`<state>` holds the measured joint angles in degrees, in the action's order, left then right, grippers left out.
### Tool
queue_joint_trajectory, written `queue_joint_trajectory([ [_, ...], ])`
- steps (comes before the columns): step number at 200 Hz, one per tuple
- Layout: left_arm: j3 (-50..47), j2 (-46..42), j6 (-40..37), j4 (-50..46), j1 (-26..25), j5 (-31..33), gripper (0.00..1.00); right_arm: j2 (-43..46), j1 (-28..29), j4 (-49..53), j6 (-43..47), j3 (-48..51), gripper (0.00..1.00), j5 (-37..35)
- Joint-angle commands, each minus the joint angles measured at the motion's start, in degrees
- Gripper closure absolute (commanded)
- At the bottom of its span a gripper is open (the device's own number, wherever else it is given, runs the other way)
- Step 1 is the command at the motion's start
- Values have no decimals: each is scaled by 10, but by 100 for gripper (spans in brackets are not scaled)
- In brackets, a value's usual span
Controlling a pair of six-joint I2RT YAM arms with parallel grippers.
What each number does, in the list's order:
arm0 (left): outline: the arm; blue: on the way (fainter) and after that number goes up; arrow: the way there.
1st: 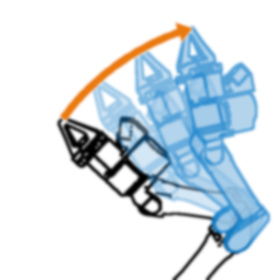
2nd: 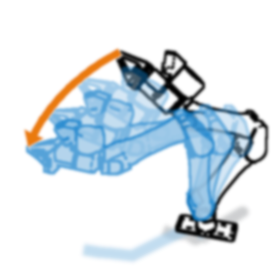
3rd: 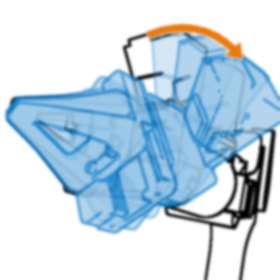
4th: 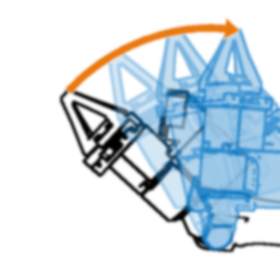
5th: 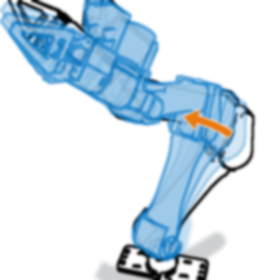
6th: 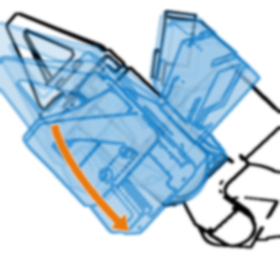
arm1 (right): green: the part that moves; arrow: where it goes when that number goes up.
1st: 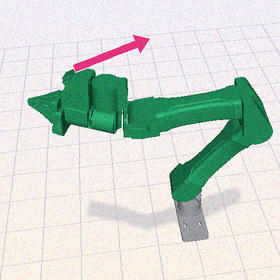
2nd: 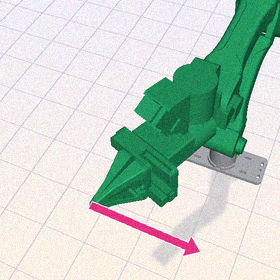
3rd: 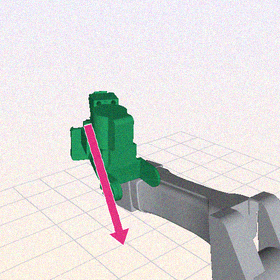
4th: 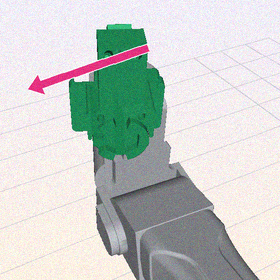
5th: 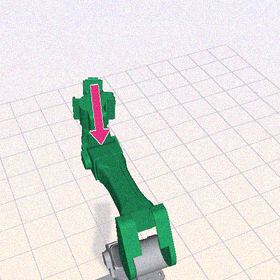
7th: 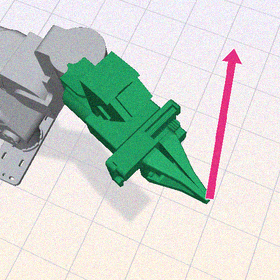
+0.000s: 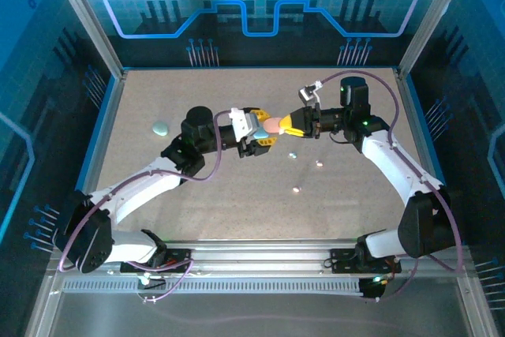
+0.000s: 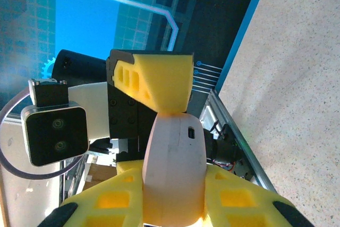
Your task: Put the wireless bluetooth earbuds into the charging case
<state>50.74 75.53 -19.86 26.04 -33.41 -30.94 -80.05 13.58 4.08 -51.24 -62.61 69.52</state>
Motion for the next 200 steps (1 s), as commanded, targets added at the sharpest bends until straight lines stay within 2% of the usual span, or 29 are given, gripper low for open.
queue_joint_trajectory([
  [1, 25, 12, -8, 7, -8, -11, 40, -8, 7, -5, -10, -13, 78, 17],
  [51, 39, 24, -16, -16, -17, -12, 47, -5, 10, -26, -23, -5, 78, 18],
  [96, 47, 23, -32, -50, -18, -2, 61, 2, 10, -25, -21, -7, 77, 16],
  [126, 51, 16, -43, -68, -19, -3, 69, 5, 11, 36, 21, -19, 69, -1],
  [163, 82, 19, -88, -140, -31, -5, 71, -7, 24, 123, 82, -50, 60, -17],
  [187, 97, 23, -102, -167, -36, 0, 70, -20, 32, 169, 116, -66, 61, -23],
  [200, 102, 23, -104, -174, -38, 1, 70, -25, 34, 186, 130, -70, 69, -25],
])
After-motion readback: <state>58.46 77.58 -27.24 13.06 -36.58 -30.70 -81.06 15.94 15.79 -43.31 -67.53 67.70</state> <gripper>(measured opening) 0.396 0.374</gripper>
